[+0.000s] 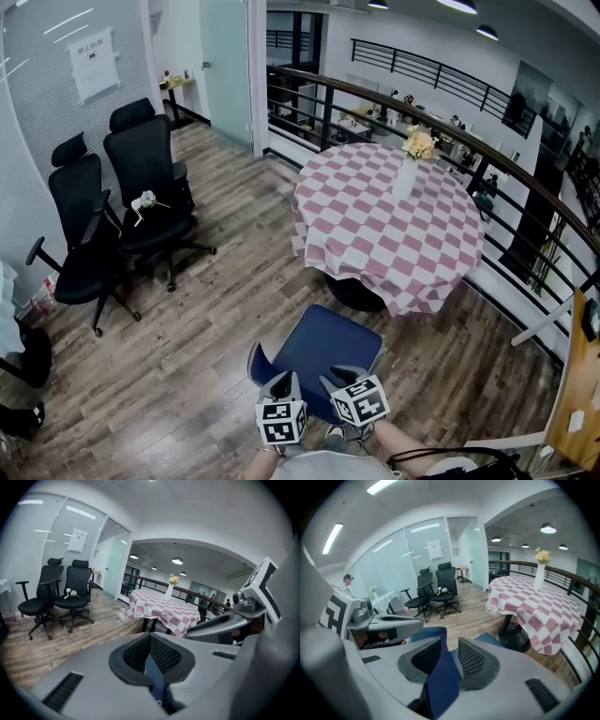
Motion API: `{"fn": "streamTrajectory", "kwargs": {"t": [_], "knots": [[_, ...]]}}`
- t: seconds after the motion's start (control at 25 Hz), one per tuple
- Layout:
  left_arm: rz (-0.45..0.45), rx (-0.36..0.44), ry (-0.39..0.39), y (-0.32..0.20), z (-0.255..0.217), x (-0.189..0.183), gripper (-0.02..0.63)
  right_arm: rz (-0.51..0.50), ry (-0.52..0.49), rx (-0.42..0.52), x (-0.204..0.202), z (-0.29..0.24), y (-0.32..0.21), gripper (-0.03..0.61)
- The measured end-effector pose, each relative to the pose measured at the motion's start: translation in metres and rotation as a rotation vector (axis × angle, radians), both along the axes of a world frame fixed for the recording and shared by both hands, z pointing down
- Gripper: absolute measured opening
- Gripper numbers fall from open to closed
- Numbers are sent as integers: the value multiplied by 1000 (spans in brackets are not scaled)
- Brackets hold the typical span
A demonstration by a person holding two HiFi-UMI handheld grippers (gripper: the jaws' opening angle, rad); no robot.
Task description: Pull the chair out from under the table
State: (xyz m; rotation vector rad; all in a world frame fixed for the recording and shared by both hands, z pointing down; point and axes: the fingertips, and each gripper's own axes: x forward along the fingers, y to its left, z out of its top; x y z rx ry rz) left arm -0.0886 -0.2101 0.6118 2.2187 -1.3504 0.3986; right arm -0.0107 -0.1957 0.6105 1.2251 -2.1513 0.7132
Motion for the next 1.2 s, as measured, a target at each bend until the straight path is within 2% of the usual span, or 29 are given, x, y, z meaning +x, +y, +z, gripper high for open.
{"fn": "streamTrajectory", "kwargs": {"t": [0.28, 0.44, 0.64, 0.84, 1.2], "knots": [[53, 28, 50, -15, -28, 45, 3, 291, -61, 172, 78, -40, -29, 115], [83, 61, 55, -25, -44, 71, 3, 398, -95, 228, 116, -56, -33, 75], [143, 91, 41, -32, -54, 109, 3, 511, -119, 268, 160, -62, -31, 57], [196, 127, 24, -36, -65, 139, 3, 581, -147, 290, 188, -63, -25, 45], [255, 127, 3, -31, -63, 169, 3, 617, -126, 284, 205, -51, -10, 43]]}}
